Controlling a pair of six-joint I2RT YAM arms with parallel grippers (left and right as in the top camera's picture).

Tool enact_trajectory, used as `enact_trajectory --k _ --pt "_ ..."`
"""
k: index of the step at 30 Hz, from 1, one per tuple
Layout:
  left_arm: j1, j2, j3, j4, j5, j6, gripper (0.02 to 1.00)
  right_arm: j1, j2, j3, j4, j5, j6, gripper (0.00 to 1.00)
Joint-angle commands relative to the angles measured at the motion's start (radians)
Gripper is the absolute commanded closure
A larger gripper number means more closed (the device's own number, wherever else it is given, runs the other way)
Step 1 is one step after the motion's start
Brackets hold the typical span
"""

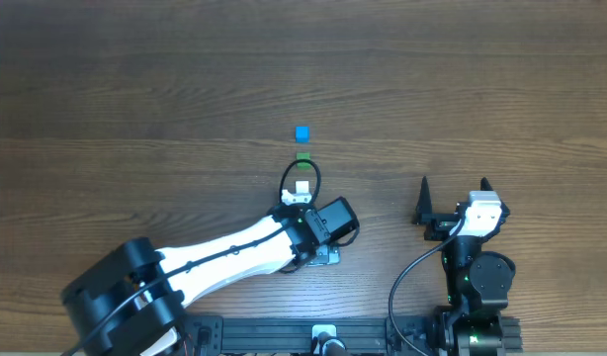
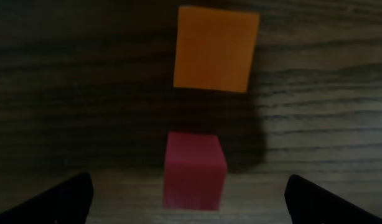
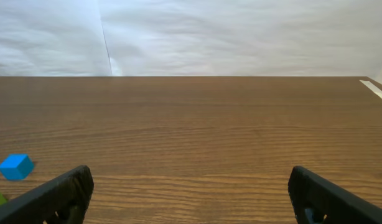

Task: Stack Cubes

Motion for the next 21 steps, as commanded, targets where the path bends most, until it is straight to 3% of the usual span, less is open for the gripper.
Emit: enact_trajectory --k 1,12,21 --pt "-0.004 0.027 0.014 0.001 -0.042 0.001 0.053 0.006 -0.008 -0.008 0.000 -0.005 -0.005 0.007" --pt "-0.001 0.055 0.014 0.034 -0.053 0.031 0.277 0.006 -0.008 -0.008 0.000 -0.005 -0.005 0.007" --pt "-0.002 0.055 0.014 0.034 -0.064 0.050 0.538 0.006 -0.008 -0.008 0.000 -0.005 -0.005 0.009"
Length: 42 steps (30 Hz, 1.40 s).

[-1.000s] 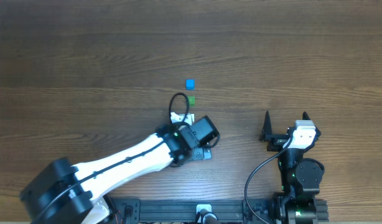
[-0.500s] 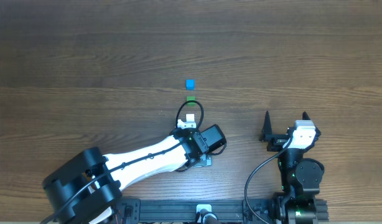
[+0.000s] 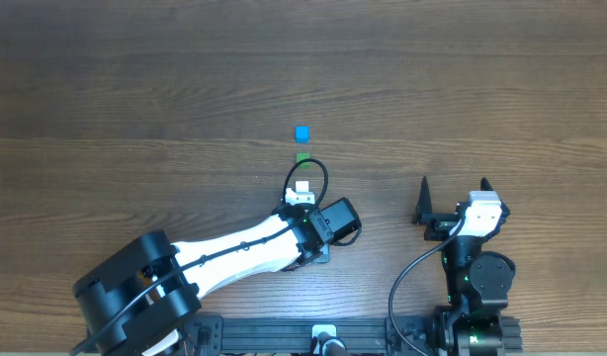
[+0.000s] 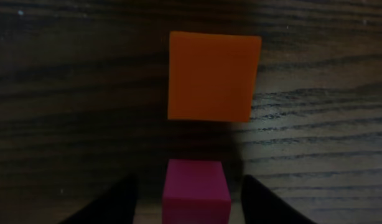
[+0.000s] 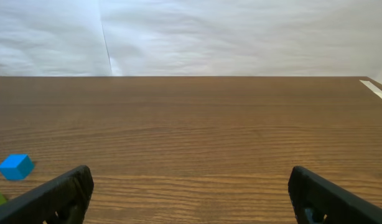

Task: Stack Cubes

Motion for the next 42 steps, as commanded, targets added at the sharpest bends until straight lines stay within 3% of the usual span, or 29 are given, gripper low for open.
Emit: enact_trajectory --k 1,9,17,26,33,42 --pt "-0.001 0.010 0.014 0.000 -0.022 0.010 0.560 0.006 -0.008 -0.008 0.001 -0.005 -0.004 0.007" --pt "-0.001 0.010 0.014 0.000 -0.014 0.013 0.621 0.006 -0.008 -0.008 0.001 -0.005 -0.004 0.007" --pt "-0.001 0.010 0.014 0.000 -0.014 0.014 0.840 0.006 -0.008 -0.008 0.001 -0.005 -0.004 0.007" --pt "0.032 -0.074 0.086 -0.095 -0.019 0.014 0.980 0.006 -0.008 -0.008 0.001 -0.005 -0.004 0.007" --pt "0.166 -0.069 0.389 -0.306 -0.058 0.140 0.982 0.006 -0.008 -0.008 0.001 -0.005 -0.004 0.007" --pt "0.304 0.074 0.494 -0.307 0.002 0.220 0.980 0.006 -0.008 -0.008 0.001 -0.005 -0.004 0.007"
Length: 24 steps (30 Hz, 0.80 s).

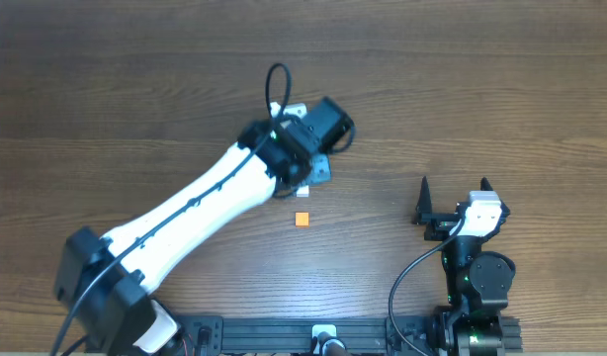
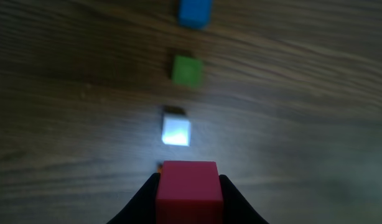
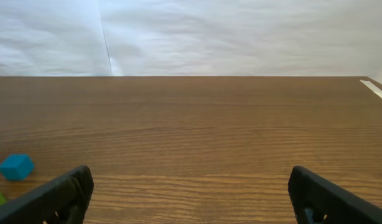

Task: Stack Cubes

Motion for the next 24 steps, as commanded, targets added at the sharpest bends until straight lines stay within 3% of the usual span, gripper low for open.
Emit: enact_trajectory --k 1,24 --pt "0.040 0.111 0.005 -0.004 0.029 0.067 0.982 0.006 -0.008 -0.008 0.001 -0.005 -0.005 0.007" --pt "0.012 0.264 0.005 0.015 0.074 0.066 0.980 0.006 -0.008 -0.008 0.001 -0.005 -0.005 0.007"
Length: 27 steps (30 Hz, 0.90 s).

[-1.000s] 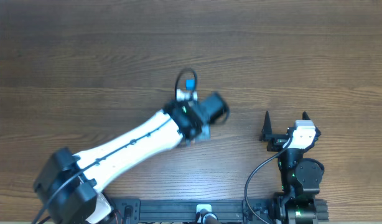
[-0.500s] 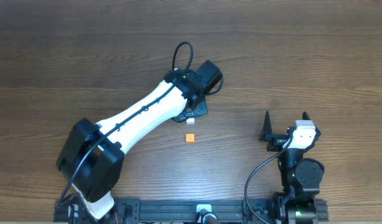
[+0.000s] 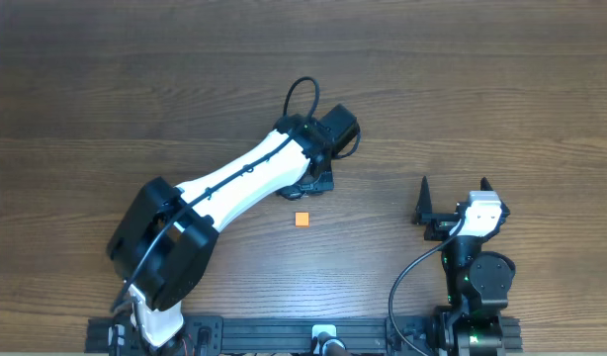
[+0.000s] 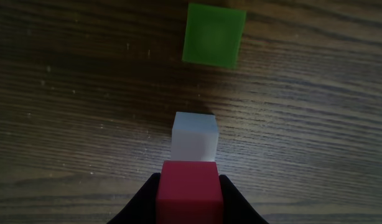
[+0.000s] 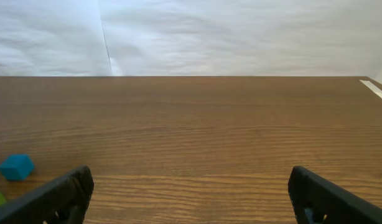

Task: Stack Cubes

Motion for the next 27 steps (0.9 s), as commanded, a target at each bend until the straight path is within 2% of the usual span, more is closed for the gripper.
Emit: enact_trajectory --k 1,27 --pt "0.000 0.022 0.004 0.003 0.010 0.011 0.980 0.006 -0.008 -0.008 0.001 -0.005 -0.004 0.007" --pt "0.019 0.055 0.004 0.029 -0.006 0.011 0.972 0.006 -0.008 -0.008 0.001 -0.005 -0.004 0.007"
